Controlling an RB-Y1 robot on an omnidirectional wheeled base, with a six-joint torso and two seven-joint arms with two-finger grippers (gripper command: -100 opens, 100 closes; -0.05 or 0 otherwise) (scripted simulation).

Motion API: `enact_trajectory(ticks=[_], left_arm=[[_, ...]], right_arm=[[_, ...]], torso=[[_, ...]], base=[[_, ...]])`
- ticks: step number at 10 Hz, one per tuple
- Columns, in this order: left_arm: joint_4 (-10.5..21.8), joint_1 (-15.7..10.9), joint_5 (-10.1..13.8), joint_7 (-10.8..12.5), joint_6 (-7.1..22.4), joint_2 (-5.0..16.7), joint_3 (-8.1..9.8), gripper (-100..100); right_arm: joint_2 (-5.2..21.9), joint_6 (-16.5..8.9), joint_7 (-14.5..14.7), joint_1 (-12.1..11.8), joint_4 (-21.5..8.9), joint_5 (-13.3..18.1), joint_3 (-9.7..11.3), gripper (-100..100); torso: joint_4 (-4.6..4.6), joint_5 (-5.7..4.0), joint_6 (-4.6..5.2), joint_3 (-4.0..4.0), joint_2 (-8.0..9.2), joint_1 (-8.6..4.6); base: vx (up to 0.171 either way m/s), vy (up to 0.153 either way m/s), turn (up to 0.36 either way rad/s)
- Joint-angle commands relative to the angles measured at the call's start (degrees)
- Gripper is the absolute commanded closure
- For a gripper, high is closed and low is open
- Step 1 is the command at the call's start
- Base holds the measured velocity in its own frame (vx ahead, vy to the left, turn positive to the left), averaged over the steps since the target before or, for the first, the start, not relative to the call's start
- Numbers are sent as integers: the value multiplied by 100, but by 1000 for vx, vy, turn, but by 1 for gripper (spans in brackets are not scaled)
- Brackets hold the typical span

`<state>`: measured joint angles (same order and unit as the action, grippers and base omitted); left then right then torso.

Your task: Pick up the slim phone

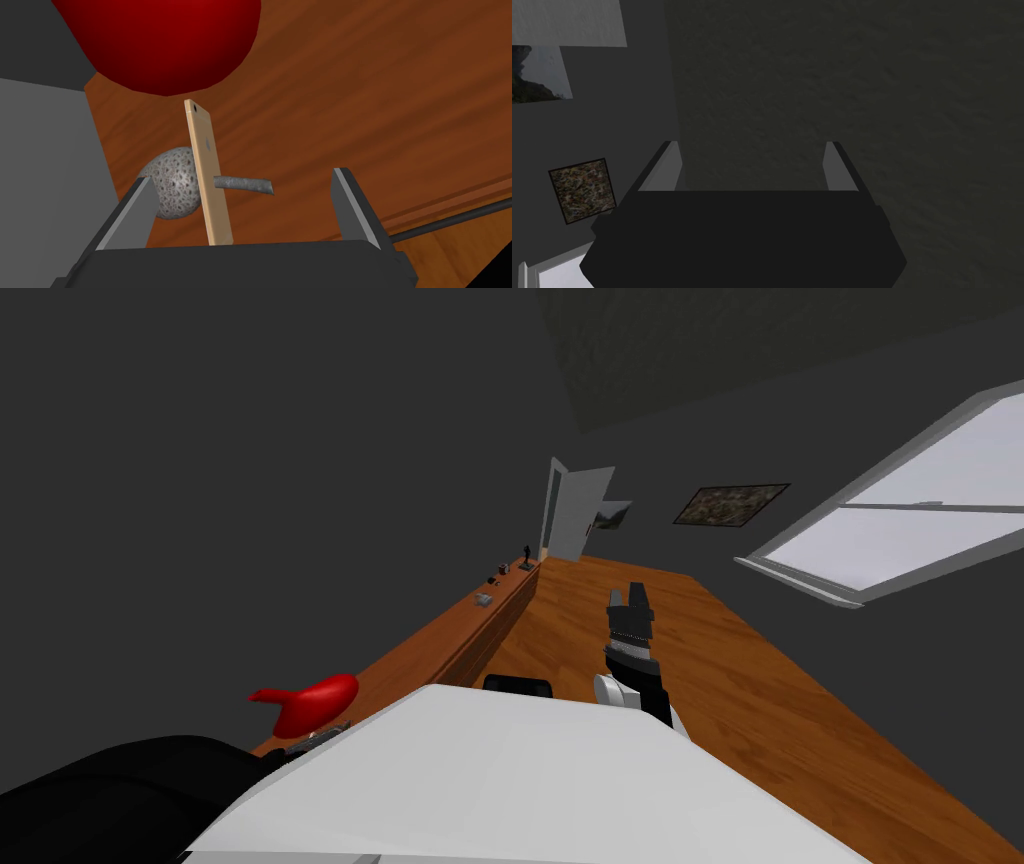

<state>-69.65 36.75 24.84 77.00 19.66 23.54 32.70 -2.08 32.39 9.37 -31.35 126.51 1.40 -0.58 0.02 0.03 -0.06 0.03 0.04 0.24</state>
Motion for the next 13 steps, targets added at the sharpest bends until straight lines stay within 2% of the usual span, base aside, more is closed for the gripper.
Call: enact_trajectory(ticks=[1, 2, 3, 4, 5, 6, 7, 8, 11, 13], left_arm=[[171, -7, 43, 119, 155, 53, 34, -100], [384, 32, 125, 299, 314, 104, 76, -100], [380, 32, 125, 299, 314, 104, 76, -100], [607, 67, 203, 465, 466, 150, 110, -100], [743, 67, 203, 465, 466, 150, 110, -100], [1004, 99, 277, 617, 609, 192, 137, -100], [1011, 99, 277, 617, 609, 192, 137, -100], [1220, 127, 347, 753, 744, 229, 155, -100], [1497, 150, 412, 875, 869, 260, 167, -100], [1889, 179, 528, 1075, 1086, 308, 170, -100]], right_arm=[[0, 0, 0, 0, 0, 0, 0, 0], [0, 0, 0, -1, 0, 0, -1, 0], [0, 0, 0, 0, 0, 0, 0, 0], [0, 0, 0, -1, 0, 0, -1, 0], [0, 0, 0, 0, 0, 0, 0, 0], [0, 0, 0, -1, 0, 0, -1, 0], [0, 0, 0, 0, 0, 0, 0, 0], [0, 0, 0, -1, 0, 0, -1, 0], [0, 0, 0, -1, 0, 0, -1, 0], [0, 0, 0, -1, 0, 0, -1, 0]], torso=[[0, 0, 0, 0, 0, 0], [0, 0, -4, 0, -1, 1], [0, 0, 0, 0, 0, 4], [0, 2, -5, 0, 0, 4], [0, 1, 0, -1, -2, 5], [-1, 2, -7, 0, -1, 4], [0, 1, -1, 0, -1, 4], [0, 1, -5, -1, -1, 4], [-1, 2, -2, -2, -4, 8], [0, 2, -4, -1, -2, 6]], base=[[8, 41, -135], [7, 47, -266], [4, 47, -131], [9, 43, -244], [5, 49, -111], [7, 49, -242], [3, 48, -124], [2, 66, -206], [7, 52, -128], [4, 77, -216]])
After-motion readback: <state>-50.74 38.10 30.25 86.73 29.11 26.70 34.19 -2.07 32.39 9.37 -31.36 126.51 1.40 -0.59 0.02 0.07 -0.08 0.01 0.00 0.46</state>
